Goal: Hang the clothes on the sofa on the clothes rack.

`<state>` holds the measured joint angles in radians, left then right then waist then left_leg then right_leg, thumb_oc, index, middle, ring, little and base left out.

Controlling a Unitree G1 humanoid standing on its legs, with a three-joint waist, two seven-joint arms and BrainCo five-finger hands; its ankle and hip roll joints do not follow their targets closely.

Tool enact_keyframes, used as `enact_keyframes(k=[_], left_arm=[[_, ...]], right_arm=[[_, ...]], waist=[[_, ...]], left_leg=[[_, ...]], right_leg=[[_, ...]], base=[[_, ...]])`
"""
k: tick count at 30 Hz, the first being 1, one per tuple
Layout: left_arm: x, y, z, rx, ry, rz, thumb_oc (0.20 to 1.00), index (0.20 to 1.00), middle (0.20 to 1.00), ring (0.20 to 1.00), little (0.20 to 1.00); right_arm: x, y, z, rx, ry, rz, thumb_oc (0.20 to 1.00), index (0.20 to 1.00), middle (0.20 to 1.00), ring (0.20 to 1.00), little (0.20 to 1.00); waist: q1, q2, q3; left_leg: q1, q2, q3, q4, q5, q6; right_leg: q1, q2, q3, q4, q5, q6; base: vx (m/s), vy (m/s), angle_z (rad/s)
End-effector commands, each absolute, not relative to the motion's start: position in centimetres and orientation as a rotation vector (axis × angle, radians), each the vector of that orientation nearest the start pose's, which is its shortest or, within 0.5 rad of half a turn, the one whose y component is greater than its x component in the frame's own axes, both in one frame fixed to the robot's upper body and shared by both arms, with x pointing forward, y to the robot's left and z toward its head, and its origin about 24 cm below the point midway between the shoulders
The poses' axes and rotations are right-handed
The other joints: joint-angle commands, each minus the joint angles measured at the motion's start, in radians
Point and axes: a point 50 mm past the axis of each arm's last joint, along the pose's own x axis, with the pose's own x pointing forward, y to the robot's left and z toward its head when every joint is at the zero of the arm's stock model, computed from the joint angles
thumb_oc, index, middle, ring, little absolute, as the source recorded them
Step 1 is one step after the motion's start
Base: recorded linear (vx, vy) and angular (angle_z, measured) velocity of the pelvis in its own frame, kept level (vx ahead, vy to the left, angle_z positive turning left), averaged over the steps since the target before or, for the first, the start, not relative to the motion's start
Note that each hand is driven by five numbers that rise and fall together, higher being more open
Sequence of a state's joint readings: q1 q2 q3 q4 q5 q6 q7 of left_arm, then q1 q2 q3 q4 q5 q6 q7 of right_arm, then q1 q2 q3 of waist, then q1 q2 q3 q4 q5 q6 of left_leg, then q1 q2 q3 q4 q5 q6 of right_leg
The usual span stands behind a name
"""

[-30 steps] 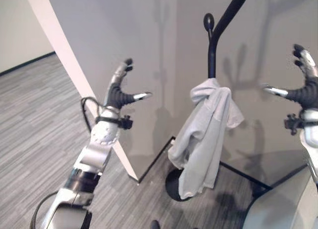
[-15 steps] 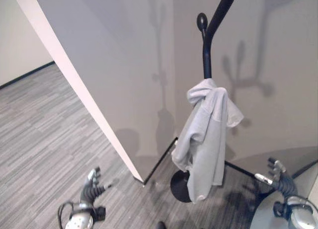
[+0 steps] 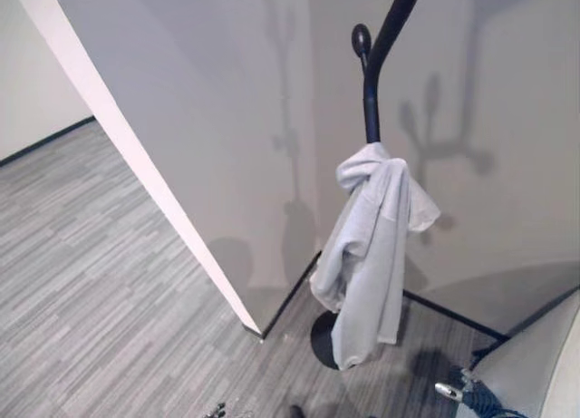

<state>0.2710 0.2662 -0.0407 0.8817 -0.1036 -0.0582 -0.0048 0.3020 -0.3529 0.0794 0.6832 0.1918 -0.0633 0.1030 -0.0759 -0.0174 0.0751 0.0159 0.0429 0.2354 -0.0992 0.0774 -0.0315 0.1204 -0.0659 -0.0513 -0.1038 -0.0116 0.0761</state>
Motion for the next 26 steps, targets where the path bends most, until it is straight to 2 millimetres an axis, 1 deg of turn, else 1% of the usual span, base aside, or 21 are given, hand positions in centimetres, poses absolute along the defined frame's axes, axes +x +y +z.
enact_keyframes(k=[1, 2, 5, 8, 11, 16, 26], left_arm=[[9.2, 25.1, -14.1, 0.214, 0.997, 0.162, 1.000, 1.000, 1.000, 1.000, 1.000], [9.7, 24.9, -14.1, 0.215, 0.989, 0.168, 1.000, 1.000, 1.000, 1.000, 1.000], [10.4, 24.6, -14.0, 0.200, 0.971, 0.174, 1.000, 1.000, 1.000, 1.000, 1.000], [10.6, 24.5, -14.0, 0.210, 0.973, 0.166, 1.000, 1.000, 1.000, 1.000, 1.000], [10.7, 24.4, -14.1, 0.212, 0.979, 0.170, 1.000, 1.000, 1.000, 1.000, 1.000], [10.6, 24.3, -14.3, 0.224, 0.989, 0.163, 1.000, 1.000, 1.000, 1.000, 1.000], [10.4, 24.2, -14.5, 0.230, 1.008, 0.155, 1.000, 1.000, 1.000, 1.000, 1.000]], right_arm=[[10.0, -25.6, -12.8, -0.137, 0.927, -0.115, 1.000, 1.000, 1.000, 1.000, 1.000], [9.1, -25.2, -13.7, -0.102, 0.990, -0.151, 1.000, 1.000, 1.000, 1.000, 1.000], [8.9, -24.8, -14.1, -0.050, 1.008, -0.176, 1.000, 1.000, 1.000, 1.000, 1.000], [8.6, -24.6, -14.4, -0.061, 1.035, -0.165, 1.000, 1.000, 1.000, 1.000, 1.000], [9.2, -24.6, -14.3, -0.064, 1.020, -0.169, 1.000, 1.000, 1.000, 1.000, 1.000], [9.0, -24.6, -14.4, -0.071, 1.032, -0.175, 1.000, 1.000, 1.000, 1.000, 1.000], [9.2, -24.6, -14.4, -0.075, 1.028, -0.177, 1.000, 1.000, 1.000, 1.000, 1.000]], waist=[[0.000, -0.007, 0.043], [0.001, -0.007, 0.040], [0.003, -0.008, 0.040], [0.006, -0.011, 0.039], [0.007, -0.013, 0.039], [0.008, -0.015, 0.040], [0.007, -0.013, 0.042]], left_leg=[[0.098, 0.030, 0.007, 0.045, -0.141, -0.046], [0.100, 0.030, 0.005, 0.044, -0.142, -0.046], [0.102, 0.030, 0.004, 0.045, -0.143, -0.047], [0.105, 0.031, 0.004, 0.045, -0.143, -0.048], [0.108, 0.032, 0.004, 0.042, -0.143, -0.049], [0.111, 0.033, 0.004, 0.041, -0.143, -0.051], [0.110, 0.036, 0.005, 0.037, -0.141, -0.053]], right_leg=[[-0.005, -0.050, -0.077, 0.073, -0.070, 0.073], [-0.002, -0.050, -0.078, 0.072, -0.071, 0.073], [0.001, -0.050, -0.079, 0.072, -0.071, 0.071], [0.004, -0.050, -0.084, 0.070, -0.073, 0.070], [0.008, -0.049, -0.085, 0.068, -0.074, 0.069], [0.010, -0.046, -0.088, 0.065, -0.074, 0.068], [0.007, -0.045, -0.092, 0.064, -0.074, 0.067]], base=[[0.00, -0.004, 0.04], [0.01, -0.005, 0.03], [0.00, 0.000, 0.00], [0.00, 0.000, 0.00], [0.00, 0.000, 0.00], [0.00, 0.000, 0.00], [0.00, 0.000, 0.00]])
